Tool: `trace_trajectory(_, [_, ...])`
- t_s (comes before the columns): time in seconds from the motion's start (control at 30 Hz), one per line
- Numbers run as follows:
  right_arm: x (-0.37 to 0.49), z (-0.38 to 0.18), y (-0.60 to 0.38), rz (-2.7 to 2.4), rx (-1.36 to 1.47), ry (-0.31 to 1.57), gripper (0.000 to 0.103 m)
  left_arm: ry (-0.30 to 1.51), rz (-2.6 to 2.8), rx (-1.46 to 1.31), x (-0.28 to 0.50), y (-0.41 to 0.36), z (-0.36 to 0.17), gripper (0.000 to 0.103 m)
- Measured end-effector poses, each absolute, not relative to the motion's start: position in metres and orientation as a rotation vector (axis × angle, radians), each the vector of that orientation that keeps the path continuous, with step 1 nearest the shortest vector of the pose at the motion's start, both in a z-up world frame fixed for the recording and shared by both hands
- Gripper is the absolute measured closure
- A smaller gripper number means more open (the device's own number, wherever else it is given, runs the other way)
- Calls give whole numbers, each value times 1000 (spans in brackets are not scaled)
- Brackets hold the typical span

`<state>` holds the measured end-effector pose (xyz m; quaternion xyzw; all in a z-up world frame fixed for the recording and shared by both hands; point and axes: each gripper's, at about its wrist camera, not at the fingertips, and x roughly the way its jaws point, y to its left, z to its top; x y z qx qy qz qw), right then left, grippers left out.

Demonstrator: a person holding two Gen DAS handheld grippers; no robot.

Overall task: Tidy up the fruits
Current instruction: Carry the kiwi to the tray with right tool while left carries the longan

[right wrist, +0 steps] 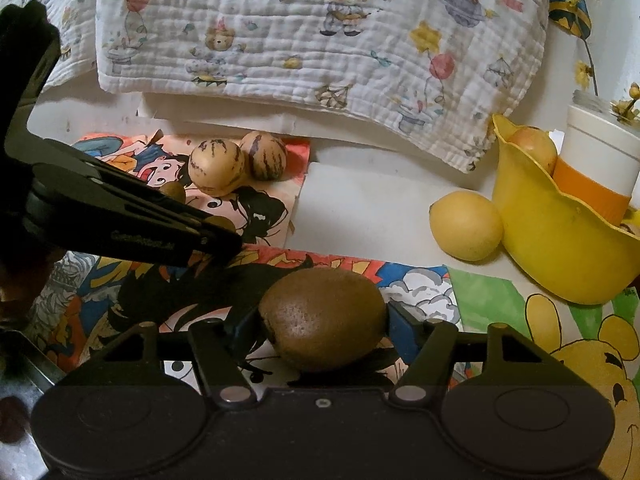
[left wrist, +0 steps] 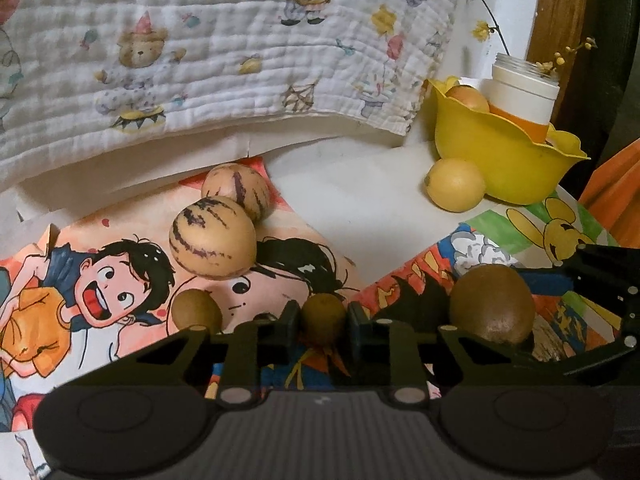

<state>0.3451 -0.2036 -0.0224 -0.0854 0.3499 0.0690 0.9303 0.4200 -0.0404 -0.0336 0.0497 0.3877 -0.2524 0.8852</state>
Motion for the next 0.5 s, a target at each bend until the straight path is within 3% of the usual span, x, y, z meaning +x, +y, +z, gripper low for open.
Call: trace_trajectory(0.5, [309, -7, -206, 181, -122, 685, 36, 798, -538, 64, 368, -23, -5, 76])
